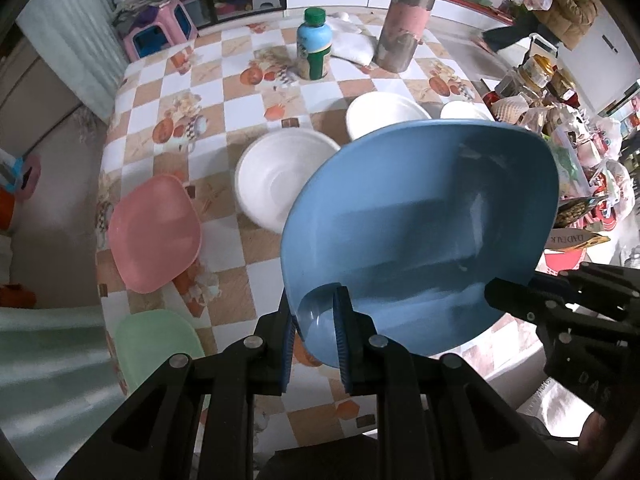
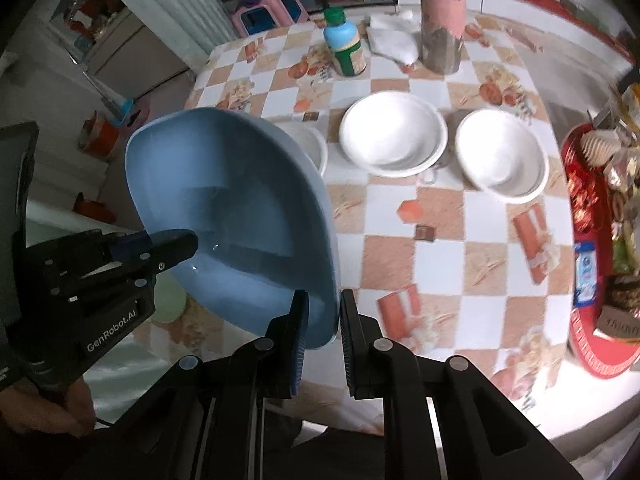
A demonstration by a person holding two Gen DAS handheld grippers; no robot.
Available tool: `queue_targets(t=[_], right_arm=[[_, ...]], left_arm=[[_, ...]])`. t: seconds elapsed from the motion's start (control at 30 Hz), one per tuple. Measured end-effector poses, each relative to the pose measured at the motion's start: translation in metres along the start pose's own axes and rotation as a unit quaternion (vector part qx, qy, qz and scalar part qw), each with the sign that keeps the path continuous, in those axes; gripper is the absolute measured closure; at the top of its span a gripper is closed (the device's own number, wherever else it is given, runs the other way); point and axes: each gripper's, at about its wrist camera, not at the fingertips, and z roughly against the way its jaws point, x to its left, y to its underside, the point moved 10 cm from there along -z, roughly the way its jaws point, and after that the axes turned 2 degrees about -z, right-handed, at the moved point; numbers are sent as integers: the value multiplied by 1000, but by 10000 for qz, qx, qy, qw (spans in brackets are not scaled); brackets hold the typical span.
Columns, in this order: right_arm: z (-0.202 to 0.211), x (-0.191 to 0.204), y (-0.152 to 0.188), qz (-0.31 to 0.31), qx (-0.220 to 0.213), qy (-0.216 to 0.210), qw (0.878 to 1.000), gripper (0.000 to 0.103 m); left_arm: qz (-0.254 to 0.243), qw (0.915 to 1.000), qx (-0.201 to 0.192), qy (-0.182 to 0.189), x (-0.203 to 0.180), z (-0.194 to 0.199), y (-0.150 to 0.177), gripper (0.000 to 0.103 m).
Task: Organize plates and bowls
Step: 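Carry the blue plate with the left tool over the green plate, then lower the blue plate onto the green plate and open the left tool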
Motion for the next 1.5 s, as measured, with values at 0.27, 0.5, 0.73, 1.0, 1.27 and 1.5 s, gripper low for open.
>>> queue_targets(t=[0.27,0.5,0.73,1.0,1.27,1.5], right_arm=[[-11,20,-1,-130,318,-29,9994,85],[-25,48,2,157,572,60,9982,85],[-52,85,18,590,1058,71,9926,85],[-91,151,36,1100,1471,-125,9829,84],[-122,201,39,1260,1708,-240,9769,84],[-145,219,36,980,1893,-257,9767,84]], left_arm=[[305,9992,97,245,25,-3,17,83],[782,9957,337,376,54,-11,44,83],[1334,9898,475,163,99,-11,85,83],[1975,9779,662,-168,166,-13,125,82],[2125,9733,761,-421,216,-18,134,81],[2016,9732,1020,-439,233,-33,142,81]])
